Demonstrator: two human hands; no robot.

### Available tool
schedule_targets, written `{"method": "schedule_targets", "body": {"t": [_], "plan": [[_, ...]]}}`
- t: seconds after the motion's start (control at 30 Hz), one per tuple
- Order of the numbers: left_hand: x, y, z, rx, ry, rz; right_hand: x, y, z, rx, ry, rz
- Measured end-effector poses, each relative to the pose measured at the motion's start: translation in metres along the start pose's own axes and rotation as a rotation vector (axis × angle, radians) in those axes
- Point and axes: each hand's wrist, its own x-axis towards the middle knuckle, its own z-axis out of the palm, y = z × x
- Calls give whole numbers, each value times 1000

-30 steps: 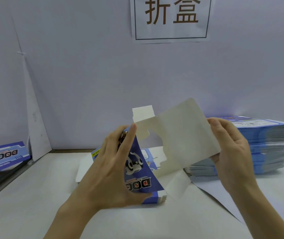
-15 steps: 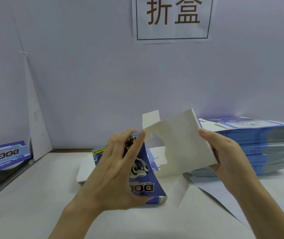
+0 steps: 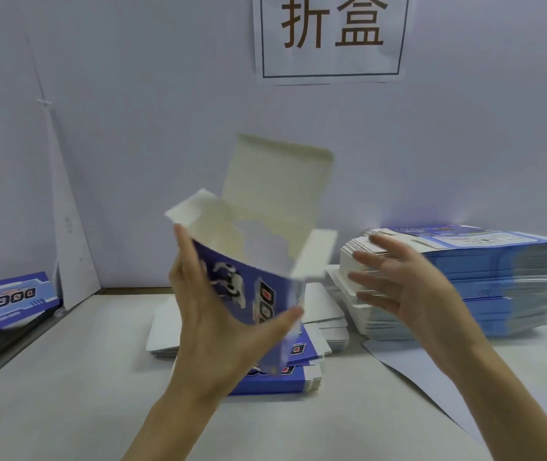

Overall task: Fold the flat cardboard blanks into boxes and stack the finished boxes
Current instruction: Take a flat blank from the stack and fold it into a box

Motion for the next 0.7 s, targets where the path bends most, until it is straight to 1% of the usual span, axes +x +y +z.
{"method": "schedule_targets", "body": {"t": [0.03,0.07,0.1,0.13,0.17,0.2,0.27,0.33,0.37,0.4,0.47,0.5,0.57,0.7], "plan": [[0,0,2,-146,23,-101,-3,3,1,-210,-112,-31],[1,-1,4,-277,20,-191,-7,7,4,-376,-278,-46],[1,0,6,-380,5,-276,-12,10,11,-479,-443,-28],[1,1,8,-442,-9,-349,-14,16,21,-515,-555,-3],[1,2,9,-467,-19,-391,-17,24,28,-526,-594,-11],[0,3,9,-473,-14,-399,-16,31,35,-553,-548,-56],[0,6,6,-459,43,-378,-15,35,45,-556,-337,-199],[3,4,0,-397,119,-366,-12,31,42,-414,-220,-310],[5,2,-3,-367,112,-377,-11,28,40,-348,-202,-324],[7,2,-5,-356,42,-394,-10,26,38,-291,-202,-309],[8,1,-5,-402,-207,-394,-10,23,37,-162,-248,-223],[7,1,-4,-440,-280,-390,-10,22,37,-119,-274,-179],[5,-2,-2,-467,-304,-389,-9,24,36,-103,-287,-146],[4,-5,0,-422,-180,-352,-7,31,37,-97,-180,-100]]}}
